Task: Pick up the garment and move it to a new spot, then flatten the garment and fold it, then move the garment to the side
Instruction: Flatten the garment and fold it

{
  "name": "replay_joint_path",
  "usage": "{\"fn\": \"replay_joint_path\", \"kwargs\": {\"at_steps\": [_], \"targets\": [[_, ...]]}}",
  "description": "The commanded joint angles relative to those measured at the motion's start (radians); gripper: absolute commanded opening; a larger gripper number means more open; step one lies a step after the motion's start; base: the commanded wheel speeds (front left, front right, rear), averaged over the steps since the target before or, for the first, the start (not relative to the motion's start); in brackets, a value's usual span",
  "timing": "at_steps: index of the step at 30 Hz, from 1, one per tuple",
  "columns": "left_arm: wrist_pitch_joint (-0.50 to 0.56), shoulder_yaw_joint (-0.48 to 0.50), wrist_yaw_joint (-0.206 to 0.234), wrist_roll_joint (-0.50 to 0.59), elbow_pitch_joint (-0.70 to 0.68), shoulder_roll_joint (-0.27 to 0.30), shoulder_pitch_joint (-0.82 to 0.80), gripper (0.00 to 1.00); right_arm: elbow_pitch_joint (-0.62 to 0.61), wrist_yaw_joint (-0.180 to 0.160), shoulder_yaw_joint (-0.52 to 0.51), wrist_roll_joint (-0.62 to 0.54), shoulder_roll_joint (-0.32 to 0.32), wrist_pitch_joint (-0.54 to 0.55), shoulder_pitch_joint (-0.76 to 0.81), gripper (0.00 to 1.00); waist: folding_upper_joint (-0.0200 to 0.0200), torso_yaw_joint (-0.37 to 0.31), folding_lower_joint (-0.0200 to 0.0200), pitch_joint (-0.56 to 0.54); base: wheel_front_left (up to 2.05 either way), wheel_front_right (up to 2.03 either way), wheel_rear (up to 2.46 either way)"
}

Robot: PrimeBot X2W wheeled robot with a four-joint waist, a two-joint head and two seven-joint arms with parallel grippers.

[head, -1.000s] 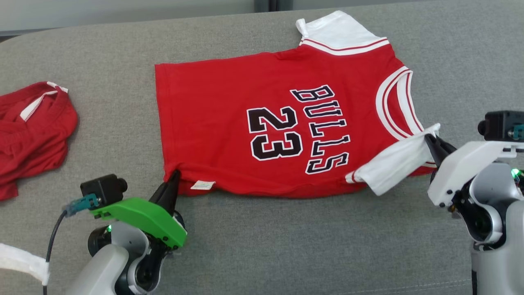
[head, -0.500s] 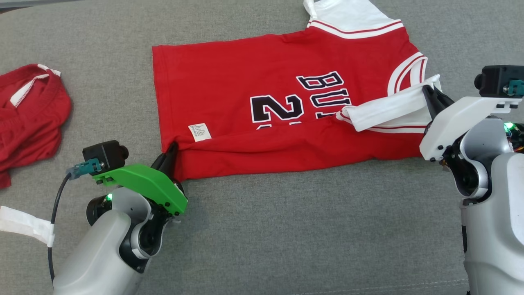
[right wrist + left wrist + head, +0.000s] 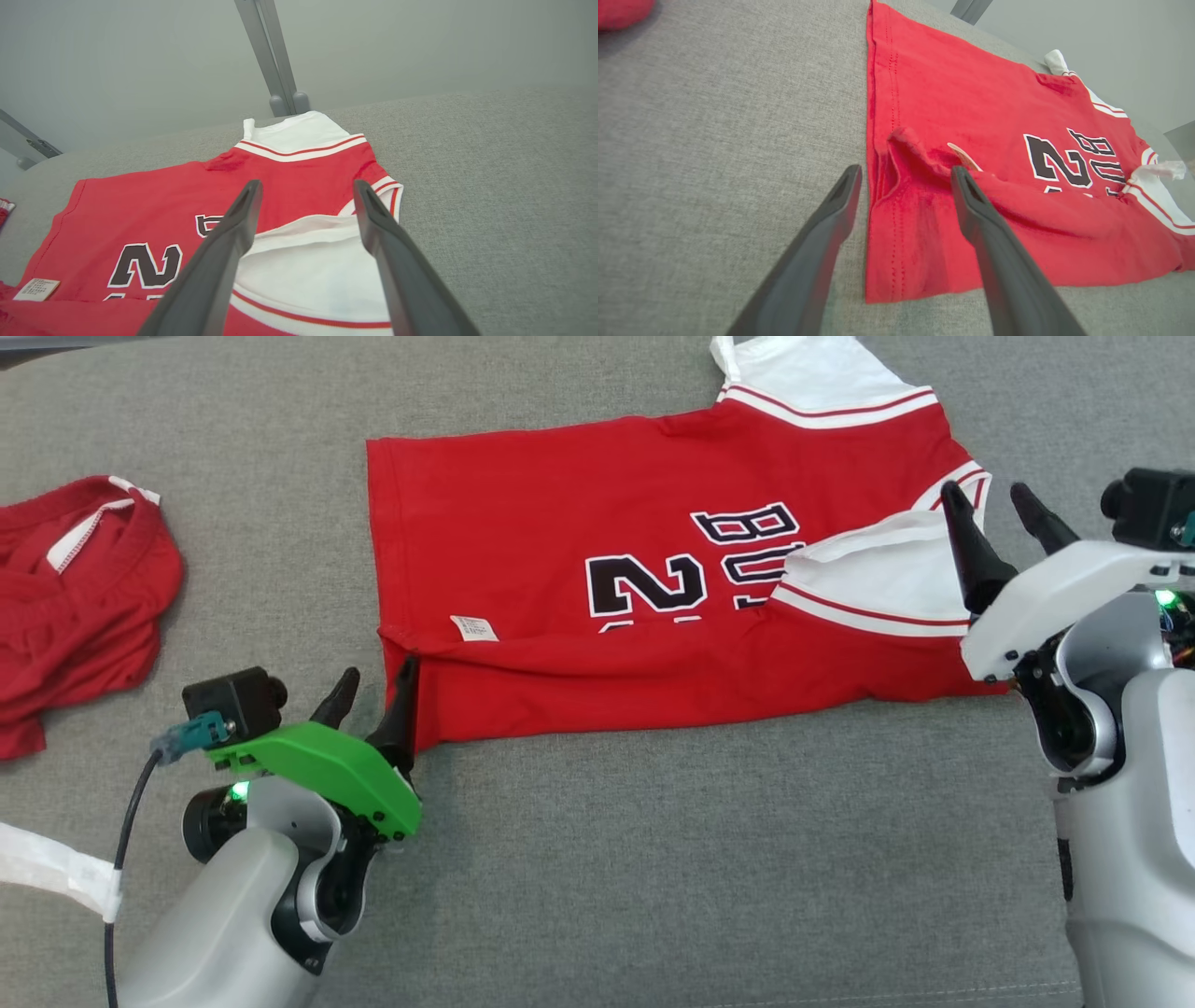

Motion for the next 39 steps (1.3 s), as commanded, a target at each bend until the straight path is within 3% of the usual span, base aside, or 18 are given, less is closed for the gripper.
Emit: {"fn": "replay_joint_path", "kwargs": {"at_steps": [1,8,15,23,31,32,33,34,39], "targets": [[-0.010,-0.002,0.012,0.016,-0.009,0.011,0.025,1.00,-0.002,-0.001,-0.023,-0.003,-0.007,0.019,0.039,1.00,0.0000,0.004,0.0000,-0.018,0.00,0.00,0.00],[-0.003,-0.037,0.046,0.049,-0.040,0.036,0.078,1.00,-0.061,-0.001,-0.124,-0.078,-0.009,0.134,0.164,1.00,0.0000,-0.007,0.0000,-0.035,0.00,0.00,0.00],[0.023,-0.083,0.076,0.091,0.022,0.024,0.048,1.00,-0.024,-0.001,-0.168,-0.101,0.016,0.142,0.202,1.00,0.0000,-0.023,0.0000,-0.007,0.00,0.00,0.00],[0.037,-0.103,0.061,0.095,0.104,-0.011,0.002,1.00,0.082,-0.001,-0.150,-0.128,0.010,0.126,0.148,1.00,0.0000,-0.017,0.0000,0.035,0.00,0.00,0.00],[0.135,-0.164,0.036,0.080,0.196,-0.060,-0.021,1.00,0.199,0.000,-0.129,-0.136,0.020,0.180,0.133,1.00,0.0000,-0.010,0.0000,0.049,0.00,0.00,0.00],[0.150,-0.174,0.029,0.079,0.205,-0.066,-0.019,0.62,0.207,0.000,-0.126,-0.134,0.025,0.185,0.135,0.56,0.0000,-0.010,0.0000,0.048,0.00,0.00,0.00],[0.161,-0.183,0.024,0.079,0.213,-0.068,-0.016,0.16,0.211,0.000,-0.124,-0.130,0.027,0.185,0.137,0.00,0.0000,-0.011,0.0000,0.045,0.00,0.00,0.00],[0.175,-0.192,0.015,0.074,0.220,-0.070,-0.010,0.00,0.213,0.000,-0.122,-0.126,0.030,0.183,0.142,0.00,0.0000,-0.012,0.0000,0.041,0.00,0.00,0.00],[0.140,-0.175,-0.001,0.070,0.207,-0.047,0.007,0.00,0.167,-0.002,-0.160,-0.109,0.024,0.126,0.177,0.00,0.0000,-0.016,0.0000,0.008,0.00,0.00,0.00]]}}
